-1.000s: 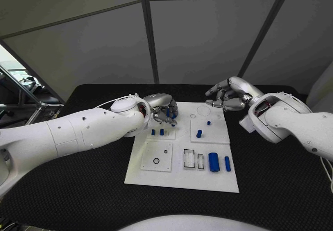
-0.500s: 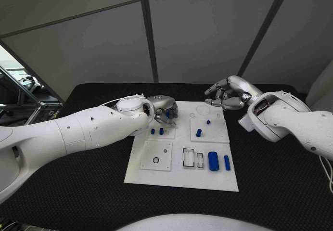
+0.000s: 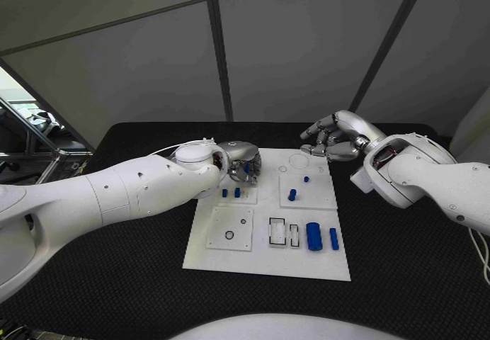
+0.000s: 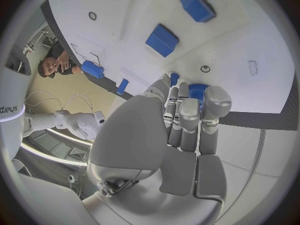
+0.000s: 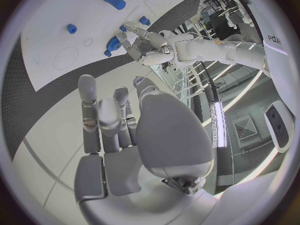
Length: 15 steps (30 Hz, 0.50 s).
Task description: Assemble the parts on the task board
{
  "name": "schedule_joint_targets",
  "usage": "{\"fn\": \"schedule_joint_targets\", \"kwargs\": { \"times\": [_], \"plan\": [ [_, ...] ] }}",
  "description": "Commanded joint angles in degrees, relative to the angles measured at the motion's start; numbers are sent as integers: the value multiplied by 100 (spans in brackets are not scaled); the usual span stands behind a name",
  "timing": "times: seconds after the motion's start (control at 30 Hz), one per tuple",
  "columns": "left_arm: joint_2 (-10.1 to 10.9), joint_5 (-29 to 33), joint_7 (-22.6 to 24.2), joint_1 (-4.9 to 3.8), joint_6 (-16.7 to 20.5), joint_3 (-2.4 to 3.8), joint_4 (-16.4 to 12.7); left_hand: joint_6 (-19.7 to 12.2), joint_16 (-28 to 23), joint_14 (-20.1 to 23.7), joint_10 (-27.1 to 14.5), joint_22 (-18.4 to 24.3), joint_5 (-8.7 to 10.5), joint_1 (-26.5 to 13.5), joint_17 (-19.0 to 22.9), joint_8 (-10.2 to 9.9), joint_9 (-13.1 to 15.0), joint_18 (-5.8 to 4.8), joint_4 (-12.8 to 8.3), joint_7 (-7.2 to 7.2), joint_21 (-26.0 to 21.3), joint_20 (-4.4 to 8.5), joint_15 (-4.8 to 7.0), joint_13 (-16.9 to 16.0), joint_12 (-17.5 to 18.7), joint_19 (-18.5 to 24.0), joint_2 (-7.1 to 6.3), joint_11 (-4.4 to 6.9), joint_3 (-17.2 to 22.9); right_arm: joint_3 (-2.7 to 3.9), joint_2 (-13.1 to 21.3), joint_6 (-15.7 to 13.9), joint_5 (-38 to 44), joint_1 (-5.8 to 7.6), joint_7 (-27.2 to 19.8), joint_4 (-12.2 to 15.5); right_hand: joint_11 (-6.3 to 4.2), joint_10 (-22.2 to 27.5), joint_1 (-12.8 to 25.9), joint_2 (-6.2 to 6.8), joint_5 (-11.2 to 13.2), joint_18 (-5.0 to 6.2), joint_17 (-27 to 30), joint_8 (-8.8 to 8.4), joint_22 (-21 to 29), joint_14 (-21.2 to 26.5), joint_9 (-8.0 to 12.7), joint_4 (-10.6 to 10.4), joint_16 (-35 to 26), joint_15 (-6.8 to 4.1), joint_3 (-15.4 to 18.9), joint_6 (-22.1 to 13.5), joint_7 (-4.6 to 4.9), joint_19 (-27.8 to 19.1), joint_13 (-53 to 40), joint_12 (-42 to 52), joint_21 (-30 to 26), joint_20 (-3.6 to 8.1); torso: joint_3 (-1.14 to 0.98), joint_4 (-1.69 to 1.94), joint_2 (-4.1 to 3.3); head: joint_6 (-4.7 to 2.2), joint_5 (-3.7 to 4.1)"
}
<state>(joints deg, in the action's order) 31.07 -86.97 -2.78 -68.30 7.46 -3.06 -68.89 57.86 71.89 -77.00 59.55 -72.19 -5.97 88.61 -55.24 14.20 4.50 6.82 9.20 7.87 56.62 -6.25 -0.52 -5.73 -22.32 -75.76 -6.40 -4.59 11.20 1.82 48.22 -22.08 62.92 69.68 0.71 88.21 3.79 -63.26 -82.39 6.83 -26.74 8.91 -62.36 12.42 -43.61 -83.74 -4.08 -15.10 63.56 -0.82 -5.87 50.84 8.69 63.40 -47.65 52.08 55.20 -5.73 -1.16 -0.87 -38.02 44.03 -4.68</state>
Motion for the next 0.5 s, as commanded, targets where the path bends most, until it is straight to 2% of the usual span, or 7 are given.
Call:
{"fn": "schedule_joint_targets", "kwargs": {
  "times": [0.03, 0.5],
  "plan": [
    [-27, -54, -37, 0, -97, 1, 28, 74, 43, -49, 99, -75, -35, 62, -7, -61, -16, -28, -16, 5, 81, 3, 13, 44, 85, -38, -28, -7, 137, 3, -7, 11, 13, 11, -57, 11, -18, -24, 29, -12, -40, 17, -7, 15, -4, -38, 0, -21, -25, 8, -27, 38, 9, 31, 3, 18, -23, 13, 0, 0, 1, 4, 0],
    [-38, -54, -69, 25, -253, 0, 56, 201, 234, -161, 306, -330, -30, -40, -145, -187, -38, -72, -76, 12, 393, 15, 21, 146, 321, -115, -162, 11, 536, 3, -15, 17, 13, 11, -58, 11, -18, -33, 26, -14, -47, 16, -26, 17, -14, -43, 0, -22, -11, 7, -32, 40, 9, 39, -7, 31, -17, 14, 0, 3, 5, 20, 1]
  ]
}}
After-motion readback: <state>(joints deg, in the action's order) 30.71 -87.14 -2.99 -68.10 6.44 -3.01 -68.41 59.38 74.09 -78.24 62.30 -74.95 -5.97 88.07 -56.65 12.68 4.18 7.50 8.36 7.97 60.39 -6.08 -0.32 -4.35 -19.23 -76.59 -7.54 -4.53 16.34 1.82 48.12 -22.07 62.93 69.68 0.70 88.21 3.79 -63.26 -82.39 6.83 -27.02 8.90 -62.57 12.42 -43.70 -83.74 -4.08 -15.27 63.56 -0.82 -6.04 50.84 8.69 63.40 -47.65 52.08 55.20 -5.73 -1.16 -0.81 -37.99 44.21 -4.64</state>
